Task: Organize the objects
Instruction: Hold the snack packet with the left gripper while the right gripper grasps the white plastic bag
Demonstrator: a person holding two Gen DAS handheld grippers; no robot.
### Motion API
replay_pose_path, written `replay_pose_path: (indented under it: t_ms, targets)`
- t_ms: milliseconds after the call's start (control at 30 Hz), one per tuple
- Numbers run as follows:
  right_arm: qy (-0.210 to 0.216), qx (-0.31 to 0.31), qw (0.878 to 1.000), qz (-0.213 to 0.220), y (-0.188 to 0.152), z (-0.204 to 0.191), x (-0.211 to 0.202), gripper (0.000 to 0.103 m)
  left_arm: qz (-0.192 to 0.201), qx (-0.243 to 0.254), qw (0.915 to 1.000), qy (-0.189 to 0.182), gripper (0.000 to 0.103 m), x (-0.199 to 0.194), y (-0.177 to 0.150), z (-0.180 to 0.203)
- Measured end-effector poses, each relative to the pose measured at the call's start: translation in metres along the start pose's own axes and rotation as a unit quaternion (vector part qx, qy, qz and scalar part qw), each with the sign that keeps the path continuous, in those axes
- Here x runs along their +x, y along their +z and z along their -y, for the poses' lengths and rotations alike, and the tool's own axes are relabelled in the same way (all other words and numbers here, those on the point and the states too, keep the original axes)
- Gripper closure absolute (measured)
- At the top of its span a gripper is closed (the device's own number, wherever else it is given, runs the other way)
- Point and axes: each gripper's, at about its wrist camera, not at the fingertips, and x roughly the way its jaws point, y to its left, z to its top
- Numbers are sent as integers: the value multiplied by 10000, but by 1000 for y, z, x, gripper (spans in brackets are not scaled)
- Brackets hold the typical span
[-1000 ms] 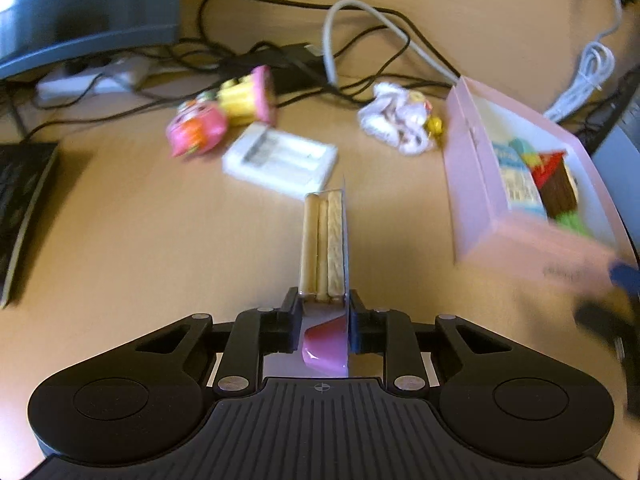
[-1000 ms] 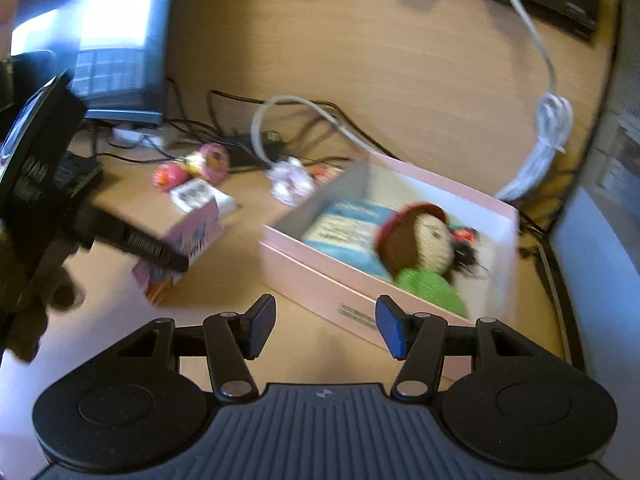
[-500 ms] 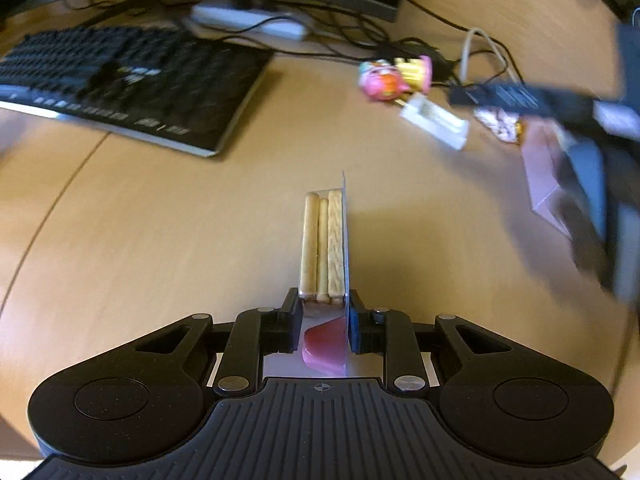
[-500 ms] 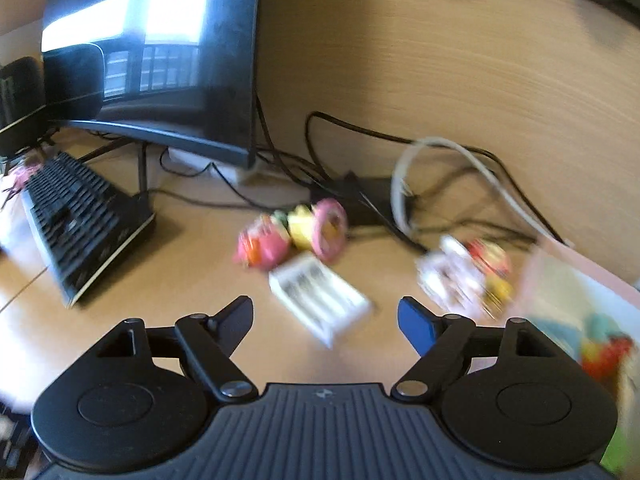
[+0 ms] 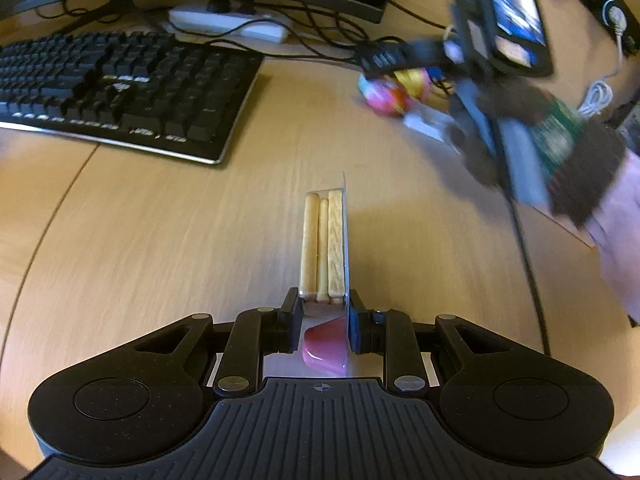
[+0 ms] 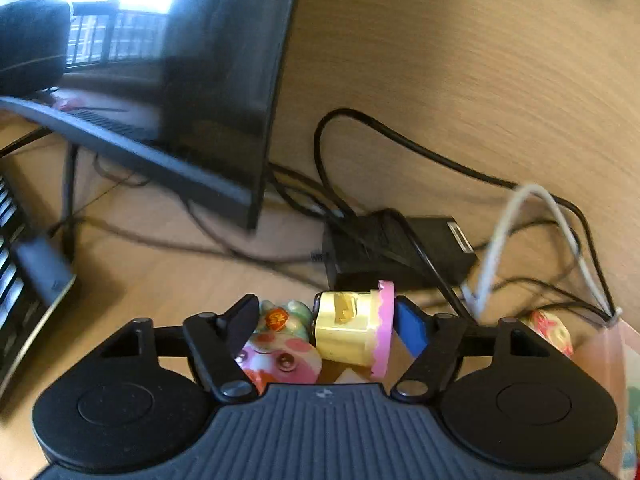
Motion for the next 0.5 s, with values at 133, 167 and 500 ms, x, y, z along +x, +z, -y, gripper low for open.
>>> replay_pose_path:
  t_ms: [133,167,500]
  targets:
    - [469,-295,9983,-167,-30,25,-45,29,-12,24,9996,-290,77,9,7,3]
    - [537,-206,9982,-151,-33,36,-59,22,-12,30,9994,-350,77,11,9,4]
    - [-834,787,9914,-635,7,125,-32,44,3,151,9974,-700,77,23,15,13]
